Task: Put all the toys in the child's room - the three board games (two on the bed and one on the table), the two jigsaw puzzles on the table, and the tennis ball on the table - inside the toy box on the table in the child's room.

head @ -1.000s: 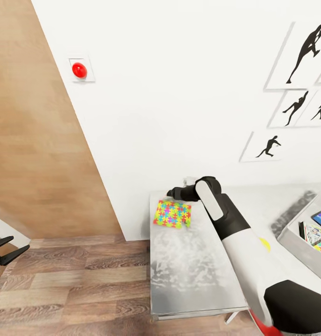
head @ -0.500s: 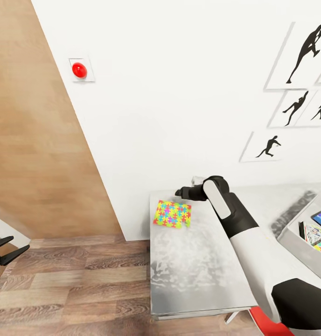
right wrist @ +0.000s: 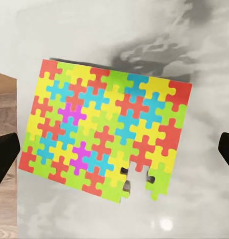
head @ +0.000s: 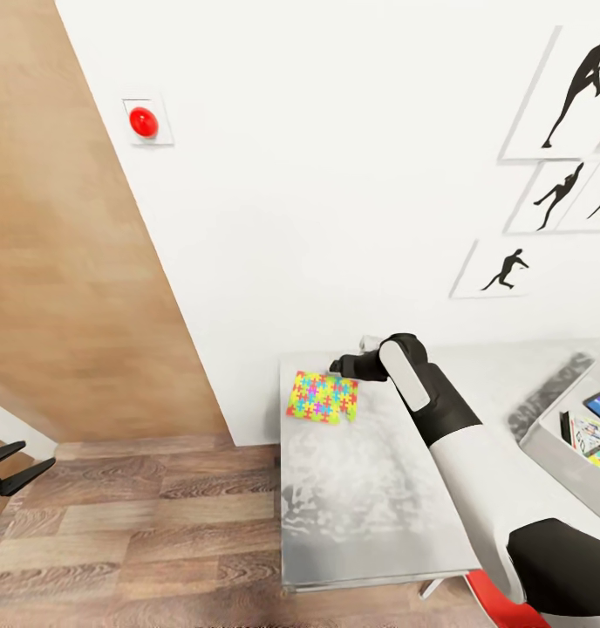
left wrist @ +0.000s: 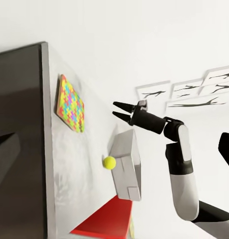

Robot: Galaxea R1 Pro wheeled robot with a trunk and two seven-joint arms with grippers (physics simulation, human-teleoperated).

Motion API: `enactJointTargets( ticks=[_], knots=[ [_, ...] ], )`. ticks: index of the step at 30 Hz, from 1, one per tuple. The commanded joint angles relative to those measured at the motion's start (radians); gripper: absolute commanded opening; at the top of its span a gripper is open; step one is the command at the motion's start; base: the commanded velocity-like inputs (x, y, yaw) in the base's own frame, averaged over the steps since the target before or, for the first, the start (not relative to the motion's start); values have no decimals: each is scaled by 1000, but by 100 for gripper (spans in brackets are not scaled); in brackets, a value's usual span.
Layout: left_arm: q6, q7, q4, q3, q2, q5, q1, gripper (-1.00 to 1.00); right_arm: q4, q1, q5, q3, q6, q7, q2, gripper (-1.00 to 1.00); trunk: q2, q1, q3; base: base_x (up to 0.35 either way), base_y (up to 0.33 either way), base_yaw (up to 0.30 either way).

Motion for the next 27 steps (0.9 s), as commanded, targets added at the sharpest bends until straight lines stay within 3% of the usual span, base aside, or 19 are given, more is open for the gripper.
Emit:
enactJointTargets(
  ticks=[1,27],
  knots=[
    [10,-1,0,-1,1,4,-1,100,0,-1,-10,1,2,-10,0,100,-2,1,-3,0,0,0],
    [10,-1,0,-2,-1,4,-1,100,4,-38,-11,0,1,-10,-1,100,-2,1,-46,0,0,0]
  ],
)
